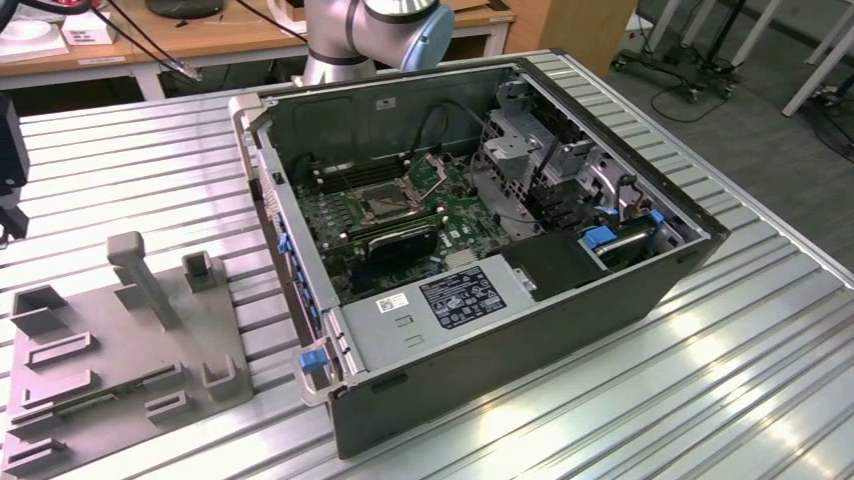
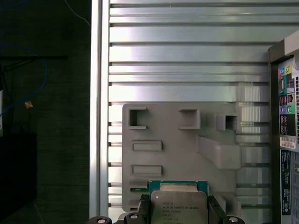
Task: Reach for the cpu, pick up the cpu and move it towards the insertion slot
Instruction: 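Pick up the cpu and move it towards the insertion slot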
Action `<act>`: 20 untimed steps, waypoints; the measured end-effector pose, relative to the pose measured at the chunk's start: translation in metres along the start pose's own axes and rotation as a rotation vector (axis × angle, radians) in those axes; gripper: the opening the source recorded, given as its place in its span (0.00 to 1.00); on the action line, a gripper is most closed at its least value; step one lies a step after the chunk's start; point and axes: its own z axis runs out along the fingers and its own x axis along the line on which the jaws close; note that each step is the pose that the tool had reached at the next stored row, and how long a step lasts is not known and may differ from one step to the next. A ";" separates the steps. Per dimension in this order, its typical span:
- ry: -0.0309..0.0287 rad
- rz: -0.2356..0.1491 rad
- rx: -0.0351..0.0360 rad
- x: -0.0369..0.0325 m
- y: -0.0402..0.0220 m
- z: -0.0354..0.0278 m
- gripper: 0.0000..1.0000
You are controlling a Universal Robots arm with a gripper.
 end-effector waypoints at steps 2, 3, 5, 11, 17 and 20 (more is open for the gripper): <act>0.0000 0.000 0.0000 -0.0008 0.0000 0.0000 0.55; 0.0001 0.000 0.0000 -0.0014 0.0000 0.0000 0.55; 0.0000 0.000 0.0000 -0.0025 -0.0001 0.0002 0.55; 0.0000 0.000 0.0000 -0.0088 0.0000 0.0007 0.55; 0.0000 0.000 0.0000 -0.0110 0.0000 0.0008 0.55; 0.0000 0.000 0.0000 -0.0113 0.0000 0.0009 0.55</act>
